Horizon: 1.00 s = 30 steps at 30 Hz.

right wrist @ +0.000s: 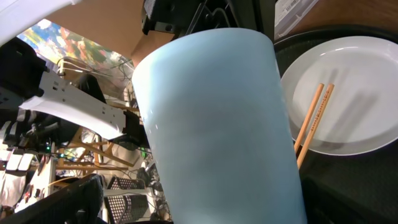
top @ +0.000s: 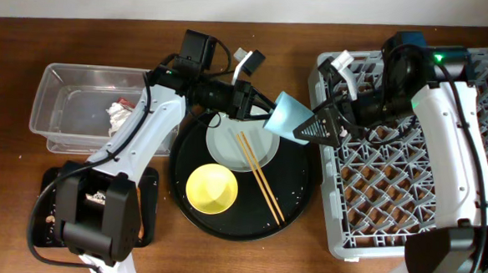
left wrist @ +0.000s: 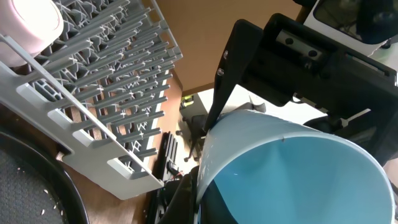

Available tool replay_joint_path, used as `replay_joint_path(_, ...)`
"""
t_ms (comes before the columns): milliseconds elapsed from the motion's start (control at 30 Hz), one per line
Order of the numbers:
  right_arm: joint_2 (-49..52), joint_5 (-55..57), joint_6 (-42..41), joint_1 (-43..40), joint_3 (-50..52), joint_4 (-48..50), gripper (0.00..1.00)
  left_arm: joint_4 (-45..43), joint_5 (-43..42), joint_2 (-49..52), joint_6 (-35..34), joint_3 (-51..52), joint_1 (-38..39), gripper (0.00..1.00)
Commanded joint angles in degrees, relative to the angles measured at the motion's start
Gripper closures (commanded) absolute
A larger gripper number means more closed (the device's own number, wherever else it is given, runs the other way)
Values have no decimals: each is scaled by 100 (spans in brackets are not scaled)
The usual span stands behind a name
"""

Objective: Sort waste into correct bins and load items into the dishwasher rack
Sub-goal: 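Lift the light-blue cup with the left gripper and hand it to the right gripper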

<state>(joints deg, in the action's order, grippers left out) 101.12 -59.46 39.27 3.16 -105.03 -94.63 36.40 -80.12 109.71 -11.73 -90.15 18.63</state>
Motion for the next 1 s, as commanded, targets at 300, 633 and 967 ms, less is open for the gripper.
replay_joint_path(300,-24,74,81,326,289,164,12,-35,46,-216,114,-131,-15,100)
replay_joint_path(633,-24,52,81,321,289,343,28,-31,46,-216,114,-131,-15,99)
replay_joint_path(967,-24,59,79,315,286,686,41,199,48,-216,118,-129,-4,80)
